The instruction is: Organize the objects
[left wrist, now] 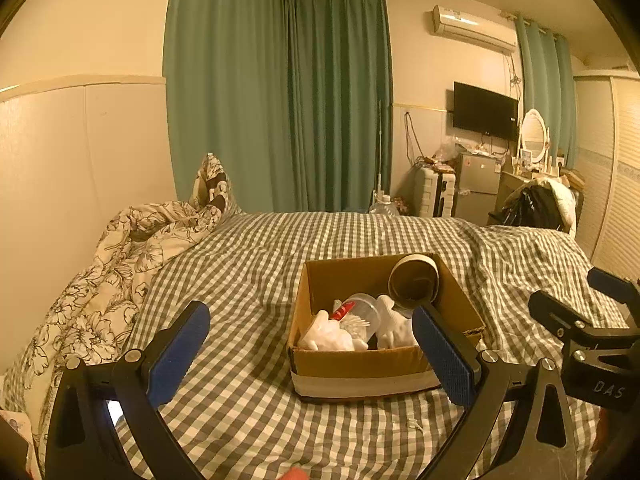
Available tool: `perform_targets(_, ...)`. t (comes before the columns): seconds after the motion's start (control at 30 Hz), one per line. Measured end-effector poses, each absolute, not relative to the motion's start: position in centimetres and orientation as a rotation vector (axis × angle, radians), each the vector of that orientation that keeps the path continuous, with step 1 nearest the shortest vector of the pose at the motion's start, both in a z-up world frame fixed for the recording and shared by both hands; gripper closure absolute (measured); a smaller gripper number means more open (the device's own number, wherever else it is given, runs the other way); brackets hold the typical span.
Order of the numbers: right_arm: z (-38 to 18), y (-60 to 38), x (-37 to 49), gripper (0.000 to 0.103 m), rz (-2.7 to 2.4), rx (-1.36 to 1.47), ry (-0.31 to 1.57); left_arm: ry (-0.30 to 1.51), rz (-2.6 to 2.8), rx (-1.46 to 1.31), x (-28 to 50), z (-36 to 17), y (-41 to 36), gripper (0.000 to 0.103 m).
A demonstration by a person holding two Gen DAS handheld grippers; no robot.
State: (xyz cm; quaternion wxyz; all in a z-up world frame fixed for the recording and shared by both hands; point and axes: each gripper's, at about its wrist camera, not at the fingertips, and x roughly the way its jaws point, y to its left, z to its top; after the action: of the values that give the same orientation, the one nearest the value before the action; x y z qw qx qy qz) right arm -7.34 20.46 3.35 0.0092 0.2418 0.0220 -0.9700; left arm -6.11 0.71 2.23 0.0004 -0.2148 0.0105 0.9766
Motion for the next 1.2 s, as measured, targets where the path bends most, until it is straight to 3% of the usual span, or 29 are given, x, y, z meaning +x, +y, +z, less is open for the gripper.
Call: perform_targets(1.2,2.9,20.63,-7.3,0.0,-3.029,0.771,0.072,0.058,3.076,-0.71,-6.23,1.75,0.69,0.0)
